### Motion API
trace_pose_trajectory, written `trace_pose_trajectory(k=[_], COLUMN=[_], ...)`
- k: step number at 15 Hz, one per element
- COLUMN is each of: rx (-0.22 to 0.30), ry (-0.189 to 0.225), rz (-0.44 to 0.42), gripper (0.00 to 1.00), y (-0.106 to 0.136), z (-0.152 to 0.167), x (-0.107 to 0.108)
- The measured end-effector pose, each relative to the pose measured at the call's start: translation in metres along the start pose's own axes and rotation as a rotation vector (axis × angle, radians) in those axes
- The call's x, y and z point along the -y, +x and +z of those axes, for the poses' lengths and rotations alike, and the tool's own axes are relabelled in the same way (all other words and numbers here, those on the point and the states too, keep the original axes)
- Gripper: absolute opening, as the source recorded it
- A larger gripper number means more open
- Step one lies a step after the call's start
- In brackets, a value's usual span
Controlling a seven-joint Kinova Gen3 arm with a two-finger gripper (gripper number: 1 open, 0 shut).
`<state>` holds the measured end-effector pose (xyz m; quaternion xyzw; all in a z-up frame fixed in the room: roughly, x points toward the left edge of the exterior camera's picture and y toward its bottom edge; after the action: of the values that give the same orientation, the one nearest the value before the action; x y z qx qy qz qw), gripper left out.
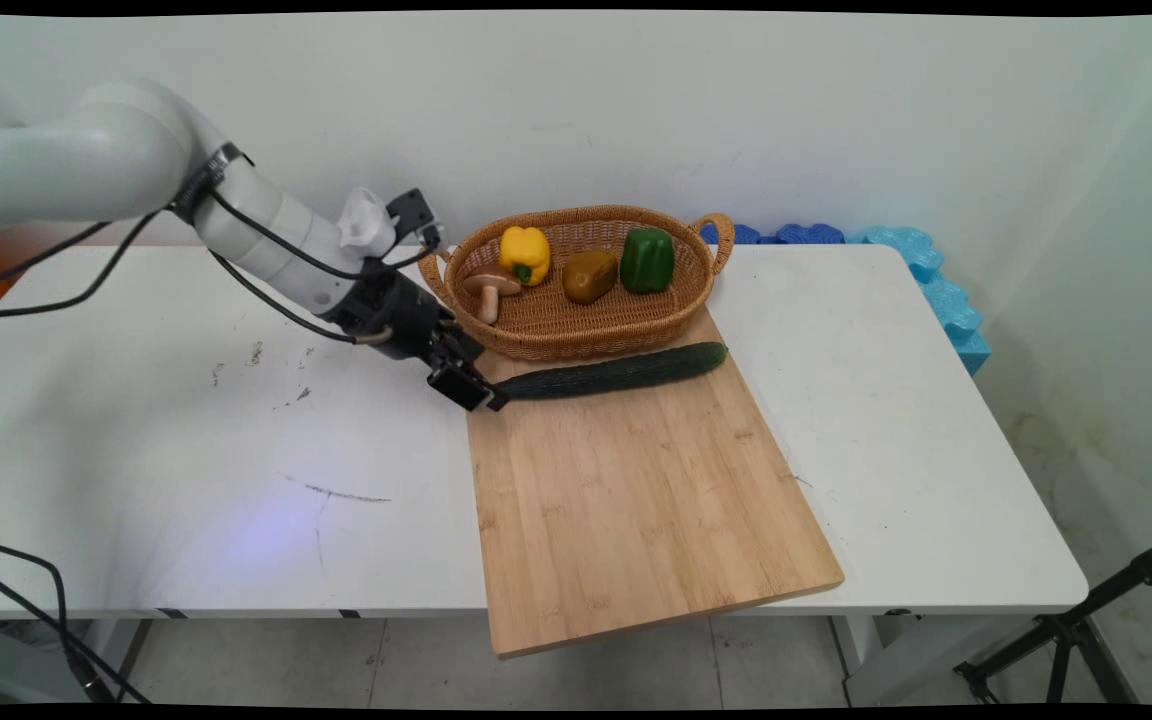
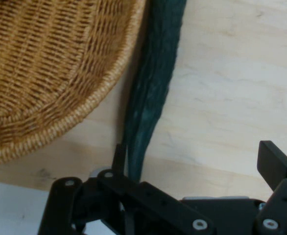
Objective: Pick up the cucumber from the cutting board
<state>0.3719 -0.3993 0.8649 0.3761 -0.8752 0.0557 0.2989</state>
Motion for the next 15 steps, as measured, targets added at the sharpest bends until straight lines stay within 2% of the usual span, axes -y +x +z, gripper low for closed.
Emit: trace_pose_trajectory(k=[6, 15], rx=[0.009, 0.012], ry=[0.023, 0.026], rz=[-0.01, -0.009], gripper=[1.0, 1.0], y=[-0.002, -0.001], z=[0.025, 0.048], x=[0.01, 0.016])
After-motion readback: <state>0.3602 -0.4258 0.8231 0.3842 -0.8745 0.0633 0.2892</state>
